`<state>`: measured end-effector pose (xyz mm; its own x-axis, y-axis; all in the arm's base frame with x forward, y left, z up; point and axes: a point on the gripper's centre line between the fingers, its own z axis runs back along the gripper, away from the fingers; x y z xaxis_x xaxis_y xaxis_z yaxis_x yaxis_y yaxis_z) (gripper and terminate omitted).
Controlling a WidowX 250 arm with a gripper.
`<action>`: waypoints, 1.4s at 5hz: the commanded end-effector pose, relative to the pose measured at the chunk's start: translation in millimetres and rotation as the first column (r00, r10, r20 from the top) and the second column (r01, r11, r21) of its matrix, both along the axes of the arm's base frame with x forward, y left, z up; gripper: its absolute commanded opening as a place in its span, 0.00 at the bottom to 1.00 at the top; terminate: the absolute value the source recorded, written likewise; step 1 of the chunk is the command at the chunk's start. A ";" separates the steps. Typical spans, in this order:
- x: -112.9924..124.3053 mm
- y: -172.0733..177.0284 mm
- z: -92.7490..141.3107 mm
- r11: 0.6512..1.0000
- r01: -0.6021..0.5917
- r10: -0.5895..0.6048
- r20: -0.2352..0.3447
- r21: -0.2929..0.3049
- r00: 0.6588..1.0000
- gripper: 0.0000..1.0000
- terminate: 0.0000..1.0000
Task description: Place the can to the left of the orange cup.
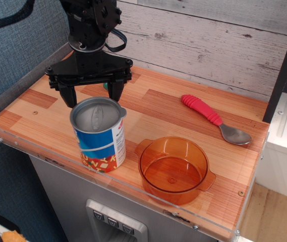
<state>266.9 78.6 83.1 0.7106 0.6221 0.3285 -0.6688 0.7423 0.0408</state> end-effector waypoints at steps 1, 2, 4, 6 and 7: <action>-2.6 31.1 27.9 0.999 -0.039 0.037 0.063 0.020 0.997 1.00 0.00; 5.0 38.8 38.2 1.000 0.008 -0.009 0.061 0.015 0.998 1.00 0.00; 16.5 70.5 46.9 0.943 0.332 -0.332 -0.081 -0.017 0.940 1.00 0.00; 11.1 86.0 54.8 0.876 0.482 -0.481 -0.139 -0.031 0.866 1.00 0.00; 11.1 86.0 54.8 0.876 0.482 -0.481 -0.139 -0.031 0.866 1.00 1.00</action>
